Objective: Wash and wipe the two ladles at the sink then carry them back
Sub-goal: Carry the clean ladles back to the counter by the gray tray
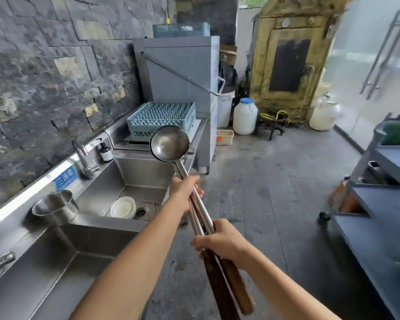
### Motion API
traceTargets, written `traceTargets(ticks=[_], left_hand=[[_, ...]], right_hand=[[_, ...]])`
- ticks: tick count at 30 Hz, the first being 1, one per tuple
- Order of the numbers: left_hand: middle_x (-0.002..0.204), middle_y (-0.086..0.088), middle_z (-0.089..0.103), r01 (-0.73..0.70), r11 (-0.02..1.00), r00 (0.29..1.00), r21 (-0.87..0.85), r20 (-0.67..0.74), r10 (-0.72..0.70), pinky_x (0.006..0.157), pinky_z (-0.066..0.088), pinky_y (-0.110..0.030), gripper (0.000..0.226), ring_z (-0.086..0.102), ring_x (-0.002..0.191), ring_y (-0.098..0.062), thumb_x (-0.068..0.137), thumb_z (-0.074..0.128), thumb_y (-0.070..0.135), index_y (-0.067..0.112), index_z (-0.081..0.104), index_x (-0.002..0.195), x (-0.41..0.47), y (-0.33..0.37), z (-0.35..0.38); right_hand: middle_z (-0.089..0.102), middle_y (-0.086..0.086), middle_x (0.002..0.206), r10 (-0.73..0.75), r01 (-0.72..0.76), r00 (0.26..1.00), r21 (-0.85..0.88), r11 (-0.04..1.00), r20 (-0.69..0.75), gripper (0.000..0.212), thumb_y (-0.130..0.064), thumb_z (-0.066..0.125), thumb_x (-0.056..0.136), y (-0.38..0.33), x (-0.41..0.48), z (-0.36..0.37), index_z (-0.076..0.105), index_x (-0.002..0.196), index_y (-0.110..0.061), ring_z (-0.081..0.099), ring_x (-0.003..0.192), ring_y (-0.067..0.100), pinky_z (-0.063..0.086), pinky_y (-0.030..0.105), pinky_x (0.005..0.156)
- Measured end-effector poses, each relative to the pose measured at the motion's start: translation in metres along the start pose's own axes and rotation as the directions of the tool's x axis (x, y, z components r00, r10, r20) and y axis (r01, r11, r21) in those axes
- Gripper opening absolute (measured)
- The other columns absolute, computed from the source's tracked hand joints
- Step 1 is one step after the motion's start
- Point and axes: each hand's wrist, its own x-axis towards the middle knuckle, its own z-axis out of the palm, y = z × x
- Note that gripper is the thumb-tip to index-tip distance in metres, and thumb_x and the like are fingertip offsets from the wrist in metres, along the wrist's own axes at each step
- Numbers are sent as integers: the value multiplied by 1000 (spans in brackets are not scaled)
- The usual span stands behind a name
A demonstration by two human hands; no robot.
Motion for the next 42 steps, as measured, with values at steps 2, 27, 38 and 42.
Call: traceTargets(ticks=[2, 27, 38, 42], left_hand=[[65, -9, 53, -14, 1000, 996, 26, 87, 12, 44, 50, -25, 26, 56, 34, -17, 82, 71, 9, 7, 47, 92, -35, -3, 50], [77, -12, 56, -164, 912, 238, 376, 912, -334, 49, 54, -28, 36, 59, 48, -18, 84, 71, 17, 5, 53, 113, -548, -204, 558], [75, -13, 55, -271, 865, -175, 423, 862, -477, 49, 54, -29, 33, 59, 50, -23, 85, 72, 17, -3, 56, 106, -786, -284, 606], [75, -12, 55, -301, 856, -255, 421, 829, -497, 51, 55, -30, 34, 60, 52, -24, 85, 72, 18, -1, 56, 108, -873, -317, 594]], right_hand=[[77, 14, 75, 10, -7, 997, 35, 999, -76, 35, -23, 83, 64, 13, -35, -36, 65, 88, -7, 78, 71, 30, 64, 55, 76], [75, 18, 98, 484, -65, 301, 489, 870, -822, 35, -26, 79, 79, 256, -476, -322, 62, 107, -16, 79, 81, 30, 66, 43, 74], [75, 5, 91, 624, -79, -139, 637, 767, -769, 43, -46, 77, 71, 327, -640, -339, 62, 104, -24, 78, 78, 18, 66, 41, 82], [73, 6, 99, 631, -38, -242, 658, 752, -737, 51, -47, 78, 66, 357, -709, -326, 57, 108, -26, 76, 86, 23, 65, 43, 82]])
